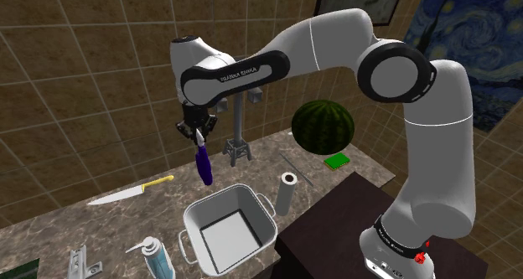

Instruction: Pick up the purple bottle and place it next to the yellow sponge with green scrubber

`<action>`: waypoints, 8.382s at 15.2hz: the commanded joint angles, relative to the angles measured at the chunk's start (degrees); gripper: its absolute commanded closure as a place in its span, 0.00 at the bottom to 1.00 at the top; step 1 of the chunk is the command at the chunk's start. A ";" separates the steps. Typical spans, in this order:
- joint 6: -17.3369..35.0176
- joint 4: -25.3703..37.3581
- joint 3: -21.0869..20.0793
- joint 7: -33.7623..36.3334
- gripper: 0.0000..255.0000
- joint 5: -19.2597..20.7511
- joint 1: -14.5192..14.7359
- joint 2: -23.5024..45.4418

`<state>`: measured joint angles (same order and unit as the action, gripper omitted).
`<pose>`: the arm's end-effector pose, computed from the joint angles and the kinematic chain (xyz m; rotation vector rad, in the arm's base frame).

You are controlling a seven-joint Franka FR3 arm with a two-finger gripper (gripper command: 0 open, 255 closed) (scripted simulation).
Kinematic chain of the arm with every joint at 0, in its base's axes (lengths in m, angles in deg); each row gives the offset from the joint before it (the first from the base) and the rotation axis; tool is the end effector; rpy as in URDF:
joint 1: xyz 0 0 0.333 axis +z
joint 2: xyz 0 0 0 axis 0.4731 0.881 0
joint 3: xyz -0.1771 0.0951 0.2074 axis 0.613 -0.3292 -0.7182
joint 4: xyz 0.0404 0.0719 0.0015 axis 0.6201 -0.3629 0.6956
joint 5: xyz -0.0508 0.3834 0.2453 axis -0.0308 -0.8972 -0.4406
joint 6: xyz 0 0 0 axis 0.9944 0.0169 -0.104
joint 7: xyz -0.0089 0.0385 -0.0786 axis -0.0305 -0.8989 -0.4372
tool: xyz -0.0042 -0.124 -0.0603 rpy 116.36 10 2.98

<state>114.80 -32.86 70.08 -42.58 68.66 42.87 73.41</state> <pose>0.6429 0.3695 0.2984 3.1208 -0.2037 0.0303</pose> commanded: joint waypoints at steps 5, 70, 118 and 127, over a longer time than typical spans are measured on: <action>-3.85 2.55 -0.30 -0.48 1.00 -0.58 -0.04 -1.36; -18.32 -38.35 17.33 -37.60 1.00 -10.90 -17.75 -58.97; -7.29 -54.04 52.68 -73.43 1.00 10.32 -30.77 -67.99; 0.07 -59.57 55.28 -73.20 1.00 11.95 -31.01 -66.21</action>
<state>113.97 -91.86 125.12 -115.89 80.49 11.81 6.91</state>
